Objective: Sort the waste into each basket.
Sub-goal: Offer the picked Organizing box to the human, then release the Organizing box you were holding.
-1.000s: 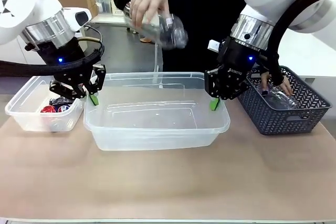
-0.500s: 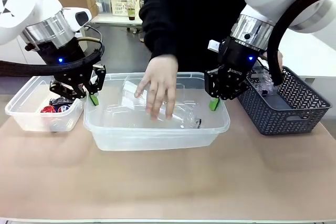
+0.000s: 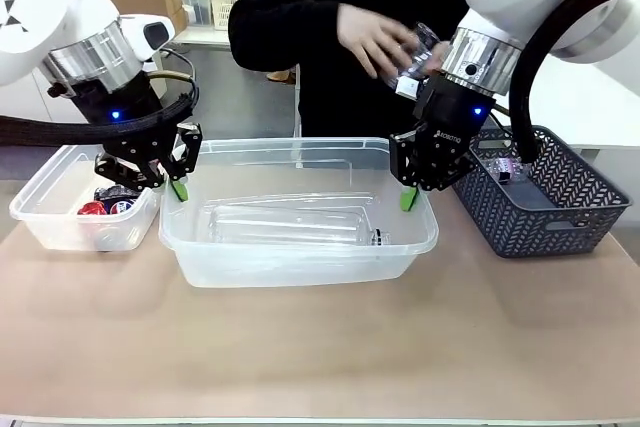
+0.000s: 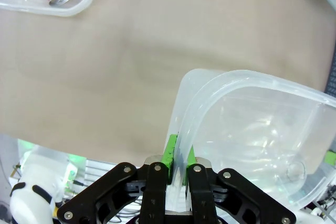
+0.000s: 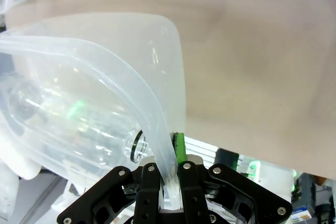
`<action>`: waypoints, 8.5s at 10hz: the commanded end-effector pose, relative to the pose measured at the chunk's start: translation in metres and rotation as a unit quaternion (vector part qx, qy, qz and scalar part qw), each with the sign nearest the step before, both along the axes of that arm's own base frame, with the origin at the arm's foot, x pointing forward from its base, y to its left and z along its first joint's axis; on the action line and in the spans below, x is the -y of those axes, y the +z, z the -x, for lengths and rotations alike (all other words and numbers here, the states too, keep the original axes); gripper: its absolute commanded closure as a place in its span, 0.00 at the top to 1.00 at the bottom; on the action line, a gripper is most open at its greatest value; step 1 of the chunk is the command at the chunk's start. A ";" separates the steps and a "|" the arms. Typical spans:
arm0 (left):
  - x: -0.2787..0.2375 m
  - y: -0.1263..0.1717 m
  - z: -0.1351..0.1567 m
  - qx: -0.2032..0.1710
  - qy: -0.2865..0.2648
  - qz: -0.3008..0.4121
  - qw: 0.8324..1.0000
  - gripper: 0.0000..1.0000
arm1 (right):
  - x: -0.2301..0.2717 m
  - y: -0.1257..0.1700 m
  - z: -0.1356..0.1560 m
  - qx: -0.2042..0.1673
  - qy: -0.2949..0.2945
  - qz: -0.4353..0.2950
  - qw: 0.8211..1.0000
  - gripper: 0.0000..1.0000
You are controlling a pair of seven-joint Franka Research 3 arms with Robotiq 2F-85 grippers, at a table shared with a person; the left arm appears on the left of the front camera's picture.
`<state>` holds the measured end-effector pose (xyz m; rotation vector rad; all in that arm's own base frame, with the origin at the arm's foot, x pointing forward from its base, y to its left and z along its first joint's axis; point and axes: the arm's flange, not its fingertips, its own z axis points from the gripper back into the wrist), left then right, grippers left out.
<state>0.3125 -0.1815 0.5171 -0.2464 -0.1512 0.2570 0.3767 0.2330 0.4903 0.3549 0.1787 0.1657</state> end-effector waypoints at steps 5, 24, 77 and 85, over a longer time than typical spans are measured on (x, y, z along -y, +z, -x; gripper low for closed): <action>-0.005 0.004 -0.003 0.013 0.020 0.007 1.000 0.00 | 0.001 0.001 0.004 -0.006 0.005 0.001 1.000 0.00; -0.005 0.004 -0.003 0.013 0.020 0.007 1.000 0.00 | 0.001 0.001 0.004 -0.006 0.005 0.001 1.000 0.00; -0.036 0.004 -0.025 0.009 -0.279 -0.056 0.959 1.00 | 0.174 0.015 -0.011 0.183 -0.277 0.000 0.943 1.00; -0.069 0.013 0.045 -0.012 -0.206 0.165 0.964 1.00 | 0.222 0.013 0.085 0.117 -0.195 -0.148 0.963 1.00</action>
